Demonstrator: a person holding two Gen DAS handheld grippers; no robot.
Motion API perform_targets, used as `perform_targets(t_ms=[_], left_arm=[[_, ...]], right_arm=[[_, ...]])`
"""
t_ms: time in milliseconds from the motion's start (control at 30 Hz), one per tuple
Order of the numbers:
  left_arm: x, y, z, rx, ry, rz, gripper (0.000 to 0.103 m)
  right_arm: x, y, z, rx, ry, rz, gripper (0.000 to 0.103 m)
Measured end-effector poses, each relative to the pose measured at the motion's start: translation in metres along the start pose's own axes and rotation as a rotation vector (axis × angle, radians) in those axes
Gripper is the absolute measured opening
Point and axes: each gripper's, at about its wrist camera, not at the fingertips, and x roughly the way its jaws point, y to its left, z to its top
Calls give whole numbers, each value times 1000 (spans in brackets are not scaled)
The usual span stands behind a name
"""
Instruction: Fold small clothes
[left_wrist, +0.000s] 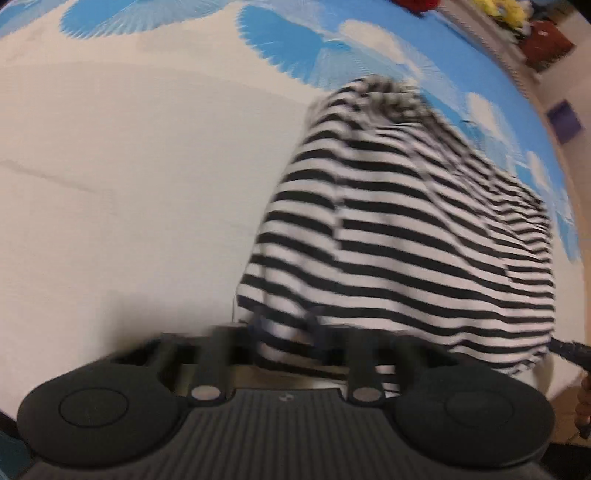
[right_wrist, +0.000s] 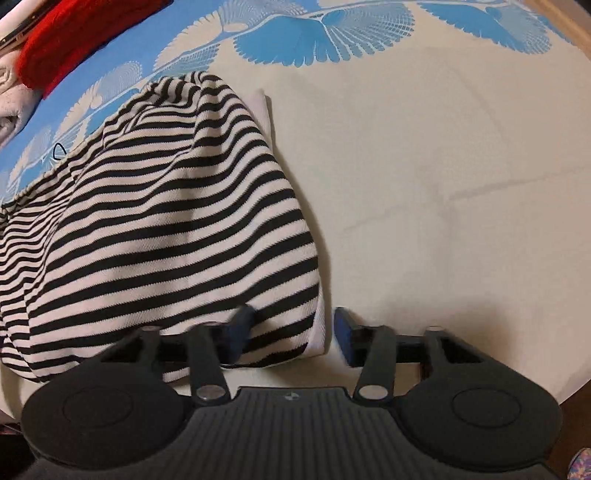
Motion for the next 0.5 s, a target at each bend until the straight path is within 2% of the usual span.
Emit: perform_targets(t_ms=[33,100,167,200,267,333,367,433,500], left_arm=[[-6,-2,0,15,-33,15,5],[-23,-1,1,5,-134,16,4],[-41,2,1,-8,-214,-7,2],[-42,3,-1,-5,-212,11,2],[-27,6,-3,-9,-113,82,1],[-10,5,-4,2,-20,114,1],[-9,1,-4,22,-20,136,2],[-20,-6,-3,42,-82,163,3],[-36,-14,-4,73,-171,173,7]], right_arm=[[-2,0,1,2,-8,10,4],[-18,2,3,10,-73,32,3],[-44,-3,6,52,-169,102,3],[-60,-8,6,84,-218,133,3],[-77,-19,2,111,-256,130,3],[-67,-25,0,110,-185,68,3],[-55,-26,-1,110,-122,43,3],[-38,-21,-3,69,-40,-14,3],[-44,-15,-2,30,-102,-123,5]])
